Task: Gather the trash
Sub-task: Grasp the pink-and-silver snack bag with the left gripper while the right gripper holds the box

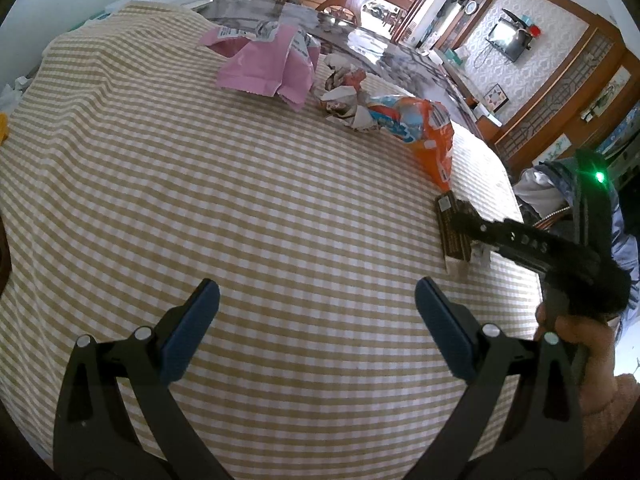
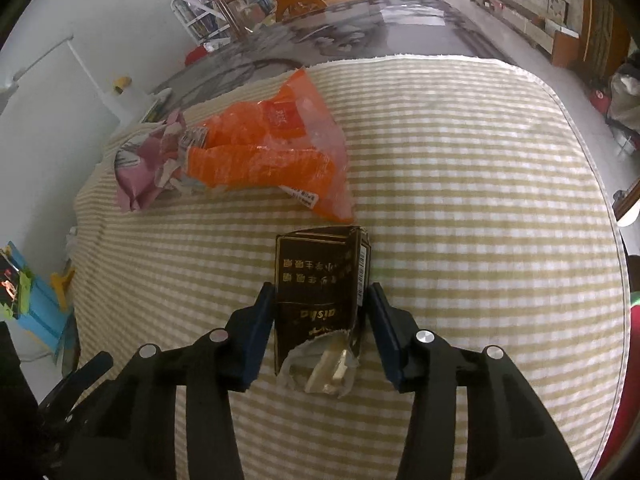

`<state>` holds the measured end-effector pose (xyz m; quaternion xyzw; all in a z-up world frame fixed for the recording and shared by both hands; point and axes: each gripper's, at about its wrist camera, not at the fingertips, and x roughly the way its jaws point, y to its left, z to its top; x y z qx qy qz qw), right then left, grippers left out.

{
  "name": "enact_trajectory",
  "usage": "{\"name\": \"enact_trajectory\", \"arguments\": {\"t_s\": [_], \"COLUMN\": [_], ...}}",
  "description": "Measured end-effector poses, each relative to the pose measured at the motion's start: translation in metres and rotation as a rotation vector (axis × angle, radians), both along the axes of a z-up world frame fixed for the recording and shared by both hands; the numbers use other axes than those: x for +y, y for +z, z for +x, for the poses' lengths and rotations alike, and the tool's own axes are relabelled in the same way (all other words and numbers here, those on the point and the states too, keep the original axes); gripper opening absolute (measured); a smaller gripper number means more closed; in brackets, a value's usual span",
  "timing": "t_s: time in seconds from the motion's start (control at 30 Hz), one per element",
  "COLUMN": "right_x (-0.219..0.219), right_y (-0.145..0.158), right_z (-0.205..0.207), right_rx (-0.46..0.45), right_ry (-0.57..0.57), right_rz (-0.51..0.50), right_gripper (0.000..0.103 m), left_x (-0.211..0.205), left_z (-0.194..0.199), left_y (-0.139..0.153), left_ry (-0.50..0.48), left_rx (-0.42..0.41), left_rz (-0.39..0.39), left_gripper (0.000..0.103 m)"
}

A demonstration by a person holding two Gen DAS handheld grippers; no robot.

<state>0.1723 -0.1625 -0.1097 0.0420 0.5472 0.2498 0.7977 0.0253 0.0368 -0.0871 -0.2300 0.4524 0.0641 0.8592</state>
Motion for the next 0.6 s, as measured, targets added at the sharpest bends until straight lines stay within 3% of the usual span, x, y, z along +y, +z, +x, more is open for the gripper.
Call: {"name": "enact_trajectory", "arguments": {"t_s": [0.2, 0.37, 0.6], "right_x": [-0.005, -0.005, -0.011], "right_y": [0.028, 0.036, 0.026], "right_z": [-0.05, -0.11, -0.114], "right_rx": [0.009, -0.019, 0.016], "right_ry": [0.048, 0.118, 0.086], "right_rz": [0.127, 0.151, 0.148], "right_gripper": [0.045, 0.046, 0.046], "left_x": [0.01, 0.019, 0.04], "left_z": [-0.002, 0.007, 0.04], "left_y": [0.005, 0.008, 0.027], "left_ry": [0.052, 0.098, 0.145], "left_rx": [-0.028, -0.025, -0.066], "left_rz": [-0.007, -0.024, -0.003], "left_gripper": [0.096, 0.096, 0.096]}}
